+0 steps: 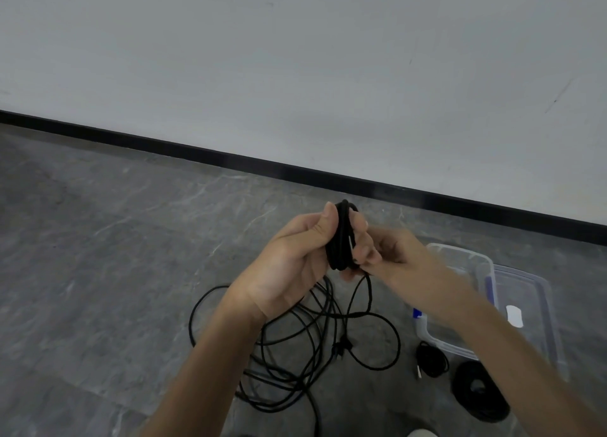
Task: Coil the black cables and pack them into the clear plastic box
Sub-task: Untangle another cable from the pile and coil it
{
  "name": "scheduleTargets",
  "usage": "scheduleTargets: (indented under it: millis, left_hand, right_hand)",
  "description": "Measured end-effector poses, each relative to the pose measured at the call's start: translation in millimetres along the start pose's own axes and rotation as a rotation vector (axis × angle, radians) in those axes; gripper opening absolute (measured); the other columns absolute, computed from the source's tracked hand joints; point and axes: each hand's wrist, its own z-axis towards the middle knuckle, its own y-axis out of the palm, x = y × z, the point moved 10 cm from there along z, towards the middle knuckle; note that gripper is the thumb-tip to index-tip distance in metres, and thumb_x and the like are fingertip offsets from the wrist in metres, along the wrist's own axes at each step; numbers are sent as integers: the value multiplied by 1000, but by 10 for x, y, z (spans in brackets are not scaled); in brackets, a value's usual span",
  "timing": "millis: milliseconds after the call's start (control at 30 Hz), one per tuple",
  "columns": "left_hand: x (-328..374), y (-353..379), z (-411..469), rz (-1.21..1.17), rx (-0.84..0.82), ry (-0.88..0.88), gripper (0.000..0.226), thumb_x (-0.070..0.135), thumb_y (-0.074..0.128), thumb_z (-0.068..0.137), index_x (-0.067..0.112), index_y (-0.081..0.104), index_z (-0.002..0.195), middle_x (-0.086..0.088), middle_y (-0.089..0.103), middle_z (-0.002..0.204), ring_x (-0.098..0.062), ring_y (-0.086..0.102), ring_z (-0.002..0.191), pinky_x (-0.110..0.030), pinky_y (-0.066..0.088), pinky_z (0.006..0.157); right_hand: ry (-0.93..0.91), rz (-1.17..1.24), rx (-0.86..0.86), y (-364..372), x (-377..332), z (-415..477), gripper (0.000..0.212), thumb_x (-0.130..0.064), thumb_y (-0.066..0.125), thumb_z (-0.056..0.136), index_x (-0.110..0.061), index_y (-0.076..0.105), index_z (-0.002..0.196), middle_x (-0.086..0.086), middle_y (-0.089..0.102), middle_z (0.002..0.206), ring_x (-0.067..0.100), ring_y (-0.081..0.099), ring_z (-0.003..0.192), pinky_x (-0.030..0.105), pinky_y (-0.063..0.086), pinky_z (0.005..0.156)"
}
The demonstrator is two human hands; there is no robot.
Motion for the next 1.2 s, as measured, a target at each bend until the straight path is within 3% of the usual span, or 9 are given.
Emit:
scheduleTargets:
  millis: [167,333,400,467,667,833,1000,1100,1200]
  left_hand:
    - [34,-2,-11,26,0,29,37,39,35,95,20,66,94,2,60,77,-16,61,85,-42,34,66]
    - [128,-130,-18,-10,111,124,37,37,35,96,20,68,95,3,61,81,-17,60,90,-44,44,72]
    - [180,-199,-34,-26,177,174,38,31,30,99,17,65,96,2,63,81,-15,64,92,-29,49,85]
    - [205,-231,-39,-23,213,202,37,28,27,100,13,61,98,3,63,81,-14,65,92,-23,48,89]
    - [230,-323,-40,13,321,273,35,26,27,102,11,58,102,3,66,82,-15,65,95,-21,48,86]
    - [285,-395,-65,75,372,306,34,27,28,100,11,58,102,4,66,81,-14,65,94,-20,48,84]
    - [281,-450,-74,288,461,326,32,32,33,100,26,64,97,7,68,86,-20,63,101,-32,44,96]
    - [279,-514,-100,285,518,347,31,31,33,100,20,62,99,7,68,88,-20,63,102,-32,44,97]
    - [299,-503,-105,331,539,355,30,30,33,100,16,60,100,7,67,87,-16,63,101,-27,45,95]
  right_hand:
    - [43,-121,-100,97,56,-30,21,4,50,94,-15,58,94,4,62,90,2,67,80,13,49,75]
    - [100,-234,-168,161,161,-49,12,-11,50,97,-14,59,104,-3,68,93,8,67,93,30,51,94]
    - [170,-259,-217,214,252,-68,8,-15,51,97,-18,59,97,-2,72,96,4,67,95,33,49,98]
    - [233,-252,-252,247,327,-94,6,-18,52,97,-18,58,96,-2,73,98,2,67,97,33,47,101]
    - [262,-277,-296,249,318,-116,7,-21,52,97,-19,59,98,-4,75,91,1,67,91,24,44,89]
    - [298,-288,-343,233,390,-150,9,-22,54,97,-20,59,90,-5,75,96,3,67,98,37,43,104]
    - [290,-298,-369,241,385,-162,12,-25,53,97,-18,63,94,-2,75,92,8,68,95,39,45,101]
    - [300,-272,-363,230,394,-162,15,-21,55,96,-13,67,100,-2,74,97,11,69,96,37,49,98]
    - [318,-326,-387,227,462,-187,11,-24,56,95,-22,64,103,-5,74,102,7,67,102,39,47,102]
